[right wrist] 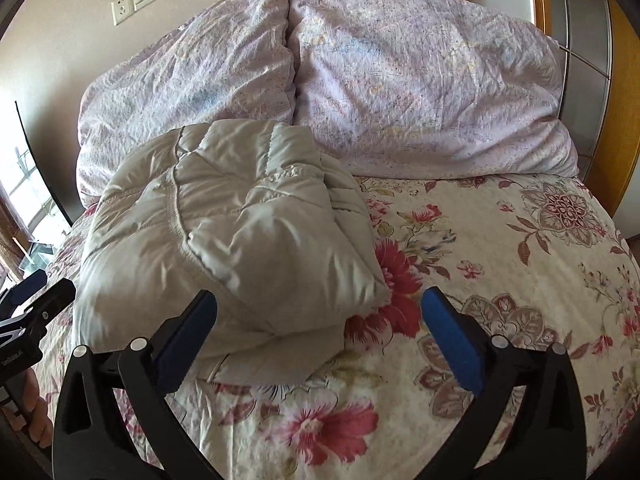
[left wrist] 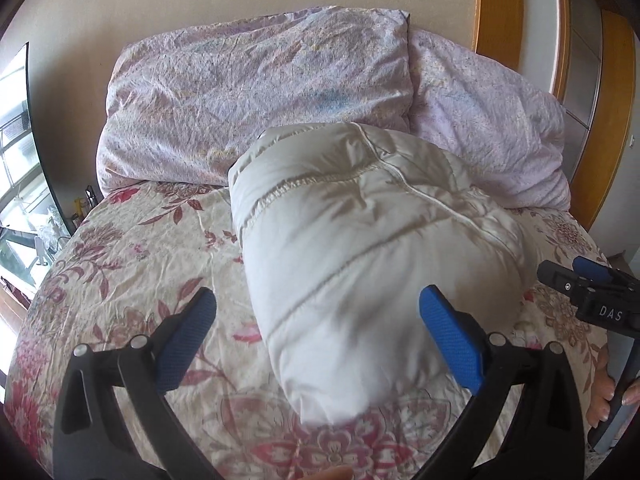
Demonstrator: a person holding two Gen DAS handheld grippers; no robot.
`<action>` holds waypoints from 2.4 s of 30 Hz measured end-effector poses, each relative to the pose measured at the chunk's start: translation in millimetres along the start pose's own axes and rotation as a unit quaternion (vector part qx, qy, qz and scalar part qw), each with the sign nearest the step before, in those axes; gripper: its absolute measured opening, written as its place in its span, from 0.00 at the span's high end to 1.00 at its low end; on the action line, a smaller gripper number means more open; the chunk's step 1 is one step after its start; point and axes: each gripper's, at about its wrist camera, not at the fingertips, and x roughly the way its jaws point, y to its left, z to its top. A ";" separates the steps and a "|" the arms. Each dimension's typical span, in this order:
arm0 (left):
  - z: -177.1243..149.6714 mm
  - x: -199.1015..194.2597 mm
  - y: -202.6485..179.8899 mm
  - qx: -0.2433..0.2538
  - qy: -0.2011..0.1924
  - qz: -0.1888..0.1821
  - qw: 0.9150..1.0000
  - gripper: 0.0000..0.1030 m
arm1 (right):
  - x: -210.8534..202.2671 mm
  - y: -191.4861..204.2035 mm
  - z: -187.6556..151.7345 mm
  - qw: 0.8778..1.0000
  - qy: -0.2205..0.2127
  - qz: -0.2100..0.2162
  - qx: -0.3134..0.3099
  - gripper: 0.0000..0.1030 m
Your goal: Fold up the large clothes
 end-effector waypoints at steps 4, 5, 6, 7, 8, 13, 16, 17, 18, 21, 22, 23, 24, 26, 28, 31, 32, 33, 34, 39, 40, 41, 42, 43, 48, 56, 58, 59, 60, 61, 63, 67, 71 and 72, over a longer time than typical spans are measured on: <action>-17.8 -22.8 -2.6 -0.016 0.014 -0.015 1.000 0.02 | -22.6 7.3 -16.9 1.000 -0.007 -0.012 -0.007 0.01; -22.5 -28.0 -4.0 -0.018 0.015 -0.019 1.000 0.02 | -28.3 8.5 -20.6 1.000 -0.007 -0.014 -0.007 0.01; -26.3 -32.8 -5.7 -0.016 0.016 -0.017 1.000 0.02 | -34.1 9.3 -24.1 1.000 -0.008 -0.012 -0.006 0.01; -29.6 -37.4 -7.7 -0.012 0.015 -0.012 1.000 0.02 | -39.7 10.2 -27.3 1.000 -0.010 -0.008 -0.004 0.01; -32.9 -41.9 -9.6 -0.009 0.013 -0.006 1.000 0.02 | -45.1 10.6 -29.9 1.000 -0.011 -0.005 -0.002 0.01; -44.5 -56.9 -17.8 0.002 0.015 -0.004 1.000 0.02 | -67.0 13.8 -39.6 1.000 -0.016 0.009 0.000 0.01; -47.2 -63.6 -20.5 0.003 0.017 -0.010 1.000 0.02 | -73.8 15.8 -41.7 1.000 -0.006 0.010 -0.003 0.01; -47.6 -65.5 -20.9 0.003 0.017 -0.012 1.000 0.02 | -75.5 15.6 -42.0 1.000 -0.002 0.011 -0.002 0.01; -47.8 -67.6 -21.3 0.002 0.018 -0.014 1.000 0.02 | -77.1 15.5 -42.6 1.000 0.001 0.013 0.000 0.01; -45.5 -70.4 -21.6 -0.004 0.028 -0.027 0.999 0.02 | -82.7 14.5 -43.7 1.000 0.011 0.013 0.003 0.01; -44.5 -70.5 -21.4 -0.007 0.032 -0.032 0.999 0.02 | -84.4 15.0 -44.2 1.000 0.013 0.013 0.003 0.01; -44.0 -70.3 -21.6 -0.009 0.035 -0.035 0.999 0.02 | -85.5 14.9 -44.2 1.000 0.014 0.014 0.003 0.01; -43.2 -69.8 -22.1 -0.011 0.038 -0.038 0.999 0.02 | -86.4 14.9 -44.0 1.000 0.016 0.013 0.003 0.01; -42.4 -69.4 -22.5 -0.013 0.042 -0.042 0.998 0.02 | -87.8 15.2 -43.9 1.000 0.016 0.014 0.004 0.01; -41.8 -69.5 -23.6 -0.016 0.045 -0.047 0.998 0.02 | -87.8 15.0 -43.3 1.000 0.020 0.014 0.004 0.01; -41.2 -70.8 -24.6 -0.016 0.045 -0.046 0.998 0.02 | -87.2 15.5 -41.5 1.000 0.024 0.019 0.005 0.01; -41.4 -70.8 -24.3 -0.017 0.045 -0.046 0.998 0.02 | -86.8 15.9 -40.9 0.999 0.026 0.021 0.004 0.01; -41.4 -71.1 -24.4 -0.016 0.046 -0.047 0.998 0.02 | -86.3 16.1 -40.3 0.999 0.027 0.022 0.004 0.01; -41.3 -71.0 -24.4 -0.015 0.047 -0.047 0.998 0.02 | -85.7 16.0 -39.8 0.999 0.029 0.022 0.005 0.01; -40.5 -72.0 -24.0 -0.018 0.050 -0.052 0.997 0.02 | -81.2 15.3 -38.9 0.998 0.046 0.031 0.012 0.01; -40.3 -72.4 -24.0 -0.018 0.051 -0.054 0.997 0.02 | -80.5 14.9 -38.7 0.998 0.050 0.033 0.013 0.01; -39.9 -72.4 -23.8 -0.019 0.052 -0.056 0.997 0.02 | -80.0 14.7 -38.6 0.998 0.052 0.035 0.015 0.01; -39.6 -72.6 -23.8 -0.018 0.052 -0.056 0.997 0.02 | -79.7 14.6 -38.7 0.998 0.054 0.037 0.015 0.01; -39.5 -72.6 -24.1 -0.018 0.052 -0.055 0.997 0.02 | -79.8 14.7 -39.0 0.998 0.055 0.037 0.016 0.01; -39.1 -73.4 -25.1 -0.020 0.056 -0.060 0.996 0.02 | -79.7 15.9 -38.8 0.997 0.063 0.043 0.017 0.01; -39.2 -74.9 -27.9 -0.016 0.057 -0.061 0.996 0.02 | -80.4 15.6 -37.4 0.996 0.068 0.047 0.019 0.01; -39.0 -74.7 -28.3 -0.015 0.057 -0.060 0.996 0.02 | -80.6 15.3 -37.1 0.996 0.067 0.048 0.019 0.01; -39.4 -74.9 -28.4 -0.015 0.057 -0.060 0.996 0.02 | -80.6 15.3 -37.1 0.996 0.068 0.046 0.019 0.01; -38.9 -74.6 -28.3 -0.015 0.058 -0.060 0.996 0.02 | -80.5 15.1 -37.2 0.996 0.069 0.046 0.019 0.01; -39.4 -74.8 -28.5 -0.015 0.058 -0.060 0.996 0.02 | -80.4 15.1 -37.0 0.996 0.070 0.046 0.019 0.01; -39.2 -74.6 -28.6 -0.014 0.060 -0.059 0.996 0.02 | -79.9 15.1 -37.2 0.996 0.075 0.047 0.022 0.01; -38.5 -76.4 -28.4 -0.014 0.058 -0.061 0.996 0.02 | -81.4 15.8 -37.1 0.996 0.075 0.049 0.023 0.01; -37.8 -78.3 -29.0 -0.013 0.056 -0.059 0.997 0.02 | -83.8 16.2 -36.7 0.996 0.072 0.050 0.022 0.01; -37.8 -78.2 -29.0 -0.013 0.056 -0.059 0.997 0.02 | -84.0 16.3 -36.7 0.996 0.072 0.050 0.022 0.01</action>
